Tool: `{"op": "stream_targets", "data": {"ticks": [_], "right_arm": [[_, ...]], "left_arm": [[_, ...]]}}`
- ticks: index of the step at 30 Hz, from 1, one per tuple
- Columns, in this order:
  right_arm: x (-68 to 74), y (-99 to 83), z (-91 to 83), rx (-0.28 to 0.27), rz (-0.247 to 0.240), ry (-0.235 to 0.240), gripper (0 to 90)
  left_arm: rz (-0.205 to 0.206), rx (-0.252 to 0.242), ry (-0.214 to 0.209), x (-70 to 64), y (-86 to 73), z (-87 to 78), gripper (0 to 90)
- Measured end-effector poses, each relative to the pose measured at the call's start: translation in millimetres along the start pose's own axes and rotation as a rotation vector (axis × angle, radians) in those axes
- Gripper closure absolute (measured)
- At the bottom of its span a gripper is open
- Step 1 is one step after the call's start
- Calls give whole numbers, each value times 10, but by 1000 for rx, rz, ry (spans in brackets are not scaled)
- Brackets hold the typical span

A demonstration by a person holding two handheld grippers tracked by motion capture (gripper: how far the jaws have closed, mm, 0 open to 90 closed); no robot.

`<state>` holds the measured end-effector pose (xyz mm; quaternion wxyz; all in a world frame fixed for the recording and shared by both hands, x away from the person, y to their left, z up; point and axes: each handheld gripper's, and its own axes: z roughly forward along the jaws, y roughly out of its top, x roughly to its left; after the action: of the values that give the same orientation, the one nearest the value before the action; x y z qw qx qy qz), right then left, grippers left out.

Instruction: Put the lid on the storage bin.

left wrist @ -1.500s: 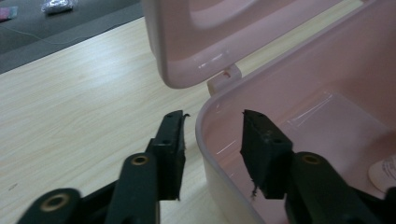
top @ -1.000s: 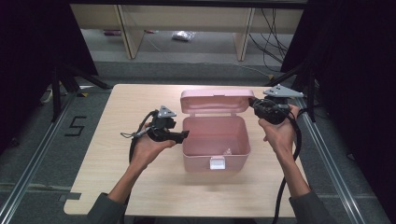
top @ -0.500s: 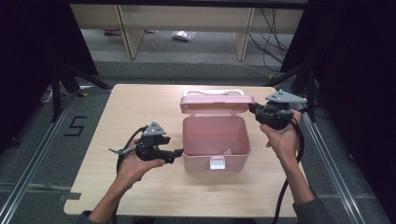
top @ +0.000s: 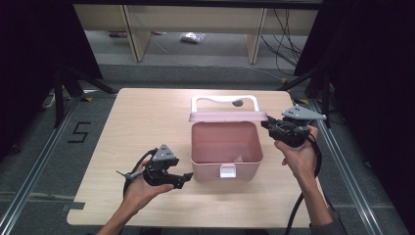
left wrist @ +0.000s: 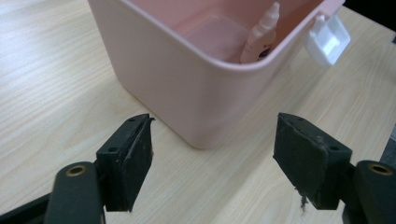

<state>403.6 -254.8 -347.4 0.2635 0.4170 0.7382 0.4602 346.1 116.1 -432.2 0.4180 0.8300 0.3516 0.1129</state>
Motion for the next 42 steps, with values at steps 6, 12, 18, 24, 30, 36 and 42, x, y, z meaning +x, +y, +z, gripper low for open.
{"op": "stream_targets", "data": {"ticks": [6,12,18,24,30,36,42], "right_arm": [[1,-46,-45,-36,1,9,783],[15,-59,-68,-36,-2,7,780],[34,-88,-83,-25,11,21,773],[30,-120,-108,-26,-8,20,762],[37,-155,-139,-2,-21,27,752],[62,-189,-153,14,6,48,734],[81,-231,-170,24,26,51,728]], "left_arm": [[12,-5,32,-52,-134,-25,248],[25,7,67,-104,-332,-46,227],[60,40,60,-156,-484,-43,222],[65,44,87,-144,-542,-57,212],[66,49,90,-150,-619,-37,208],[66,70,70,-198,-696,9,198],[62,71,82,-203,-728,19,197]]}}
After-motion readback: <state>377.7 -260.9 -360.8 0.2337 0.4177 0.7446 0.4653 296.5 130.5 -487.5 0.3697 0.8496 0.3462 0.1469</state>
